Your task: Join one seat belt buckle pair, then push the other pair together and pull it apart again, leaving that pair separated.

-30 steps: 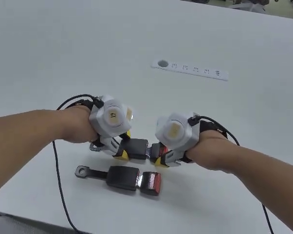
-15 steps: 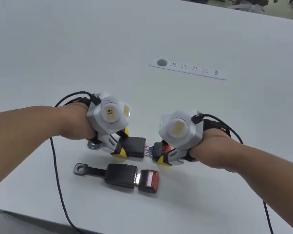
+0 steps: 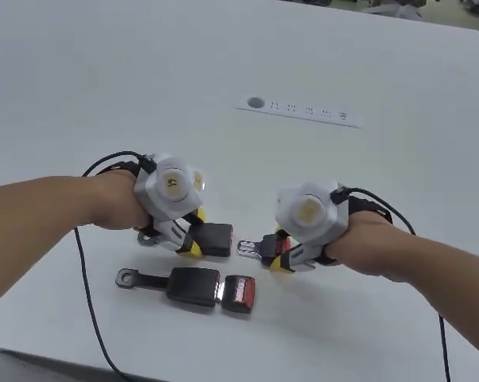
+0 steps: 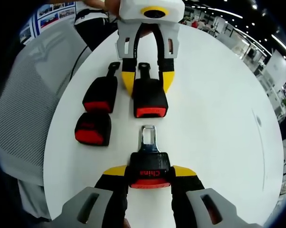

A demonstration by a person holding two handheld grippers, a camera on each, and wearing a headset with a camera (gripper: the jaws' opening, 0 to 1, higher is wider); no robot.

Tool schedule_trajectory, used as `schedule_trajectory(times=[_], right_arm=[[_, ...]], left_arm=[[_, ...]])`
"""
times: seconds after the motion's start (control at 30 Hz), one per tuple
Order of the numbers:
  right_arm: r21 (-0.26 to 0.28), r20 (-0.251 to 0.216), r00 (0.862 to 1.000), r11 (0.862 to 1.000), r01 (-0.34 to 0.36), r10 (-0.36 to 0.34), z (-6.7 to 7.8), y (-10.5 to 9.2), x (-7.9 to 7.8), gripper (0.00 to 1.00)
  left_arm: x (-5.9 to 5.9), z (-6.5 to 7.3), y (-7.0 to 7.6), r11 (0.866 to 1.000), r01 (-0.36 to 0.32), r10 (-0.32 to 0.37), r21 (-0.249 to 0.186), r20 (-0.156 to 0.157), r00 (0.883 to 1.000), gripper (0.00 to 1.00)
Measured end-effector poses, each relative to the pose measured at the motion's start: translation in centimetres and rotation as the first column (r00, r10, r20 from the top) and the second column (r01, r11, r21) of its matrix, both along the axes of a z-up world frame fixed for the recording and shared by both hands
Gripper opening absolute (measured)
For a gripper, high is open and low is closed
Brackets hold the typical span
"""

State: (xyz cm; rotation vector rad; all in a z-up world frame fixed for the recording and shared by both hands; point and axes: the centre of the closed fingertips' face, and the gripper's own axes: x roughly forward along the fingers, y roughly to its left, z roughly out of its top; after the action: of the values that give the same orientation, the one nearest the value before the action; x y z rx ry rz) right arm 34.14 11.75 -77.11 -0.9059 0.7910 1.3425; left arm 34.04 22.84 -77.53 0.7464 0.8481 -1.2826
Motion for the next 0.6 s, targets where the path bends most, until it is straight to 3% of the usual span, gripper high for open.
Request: schedule_trajectory(times=[0.23, 0.43, 0.6], right_arm=[[-0.021, 0.010, 1.000, 1.000, 0.010, -0.009, -0.5, -2.9, 0.1, 0.32], [-0.028, -0.009, 0.999, 0.999, 0.040, -0.041, -1.1, -5.5, 0.6, 0.32], [-0.045, -0.010, 0.998, 0.997, 0.059, -0.060, -0.8, -7.7, 0.6, 0.32]], left_arm=[[0.0, 0.0, 0.0, 1.000, 0.002, -0.002, -0.003, -0.003, 1.000, 0.33], [0.0, -0.1, 0.0, 1.000, 0.004, -0.004, -0.007, -0.003, 1.000, 0.33], [0.0, -0.1, 0.0, 1.000, 0.009, -0.009, 0.010, -0.003, 1.000, 0.33]])
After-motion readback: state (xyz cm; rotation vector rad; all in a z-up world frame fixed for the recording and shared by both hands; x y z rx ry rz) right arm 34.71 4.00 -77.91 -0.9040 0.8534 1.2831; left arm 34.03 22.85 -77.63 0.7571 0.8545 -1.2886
